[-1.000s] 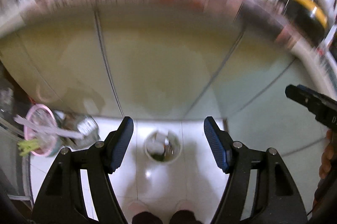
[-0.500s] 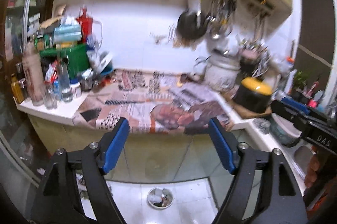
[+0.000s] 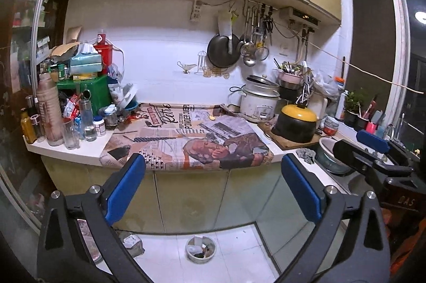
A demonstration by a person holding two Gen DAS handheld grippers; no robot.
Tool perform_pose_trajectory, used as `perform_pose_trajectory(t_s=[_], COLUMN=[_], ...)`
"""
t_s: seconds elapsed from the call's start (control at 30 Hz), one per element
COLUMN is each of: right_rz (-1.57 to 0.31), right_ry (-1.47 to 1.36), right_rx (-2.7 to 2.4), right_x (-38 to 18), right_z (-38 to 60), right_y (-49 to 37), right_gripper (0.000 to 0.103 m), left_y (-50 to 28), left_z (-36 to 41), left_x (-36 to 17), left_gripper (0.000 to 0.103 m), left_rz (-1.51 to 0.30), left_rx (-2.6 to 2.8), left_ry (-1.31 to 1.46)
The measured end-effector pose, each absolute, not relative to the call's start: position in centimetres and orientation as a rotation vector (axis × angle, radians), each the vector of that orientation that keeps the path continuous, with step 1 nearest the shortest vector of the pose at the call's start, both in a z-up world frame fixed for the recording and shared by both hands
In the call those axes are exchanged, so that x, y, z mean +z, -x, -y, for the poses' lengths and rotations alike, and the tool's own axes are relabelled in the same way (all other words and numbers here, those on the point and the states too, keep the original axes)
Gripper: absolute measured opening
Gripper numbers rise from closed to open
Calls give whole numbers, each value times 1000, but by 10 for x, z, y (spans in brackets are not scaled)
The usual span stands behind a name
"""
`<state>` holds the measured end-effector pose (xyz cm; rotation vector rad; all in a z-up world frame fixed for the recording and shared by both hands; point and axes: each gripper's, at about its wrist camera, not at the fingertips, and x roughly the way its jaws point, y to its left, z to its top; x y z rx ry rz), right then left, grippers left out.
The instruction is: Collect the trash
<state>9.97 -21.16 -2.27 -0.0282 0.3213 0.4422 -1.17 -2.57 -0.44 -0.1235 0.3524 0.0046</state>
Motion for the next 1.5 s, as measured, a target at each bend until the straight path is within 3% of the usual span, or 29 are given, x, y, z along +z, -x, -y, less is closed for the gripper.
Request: perform_pose_trajectory(t_s=[1.5], right_rz=[-375], right_ry=[9], right_rx=[436], right_x=[-26], right_z=[206], right_y=[-79], right_gripper=[100], left_y=[20], left_z=[20], left_x=[-10], left_gripper=[102], left_rz=[-349], left_rx=[-36], left_ry=[141])
